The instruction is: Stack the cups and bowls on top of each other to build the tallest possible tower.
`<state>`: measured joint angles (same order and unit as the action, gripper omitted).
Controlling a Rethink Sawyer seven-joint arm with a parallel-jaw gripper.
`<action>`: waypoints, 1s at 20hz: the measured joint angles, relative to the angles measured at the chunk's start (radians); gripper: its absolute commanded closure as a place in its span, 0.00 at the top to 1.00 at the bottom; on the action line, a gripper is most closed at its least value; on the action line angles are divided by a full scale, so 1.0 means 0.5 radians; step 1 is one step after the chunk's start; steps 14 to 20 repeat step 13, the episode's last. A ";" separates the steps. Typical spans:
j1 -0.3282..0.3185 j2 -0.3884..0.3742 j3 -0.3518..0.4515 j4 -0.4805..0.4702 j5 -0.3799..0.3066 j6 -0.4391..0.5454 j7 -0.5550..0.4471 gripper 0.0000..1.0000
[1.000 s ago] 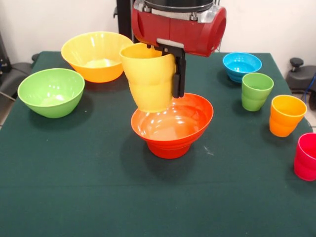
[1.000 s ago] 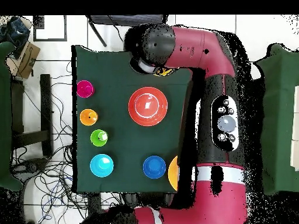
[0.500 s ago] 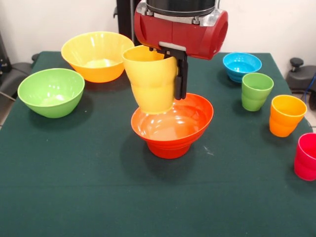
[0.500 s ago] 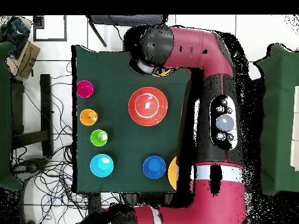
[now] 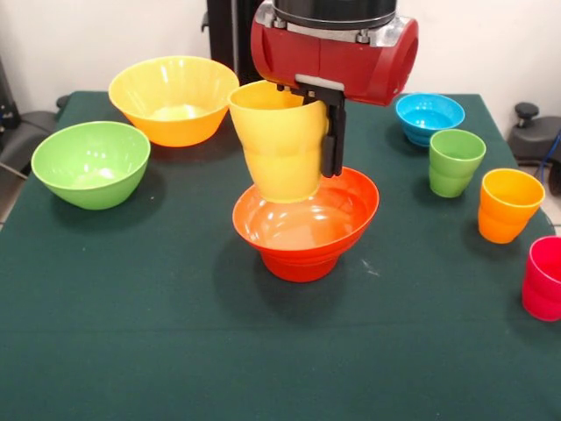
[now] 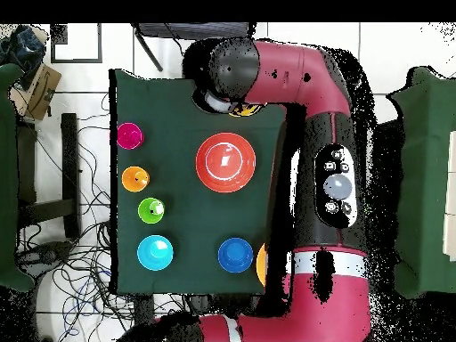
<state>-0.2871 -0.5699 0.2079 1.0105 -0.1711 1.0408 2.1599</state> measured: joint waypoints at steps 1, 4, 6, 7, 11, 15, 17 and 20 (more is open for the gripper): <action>0.001 0.000 0.000 0.004 0.002 0.000 0.000 0.00; 0.005 -0.007 0.000 0.036 0.010 -0.002 0.000 0.00; 0.005 -0.012 0.000 0.064 0.014 -0.009 0.000 0.00; 0.005 -0.015 0.000 0.085 0.015 -0.020 0.000 0.00; 0.005 -0.034 0.000 0.175 0.015 -0.076 0.000 0.00; 0.004 -0.042 0.000 0.198 0.016 -0.086 0.000 0.00; 0.004 -0.042 0.000 0.198 0.016 -0.086 0.000 0.00; 0.004 -0.042 0.000 0.198 0.016 -0.086 0.000 0.00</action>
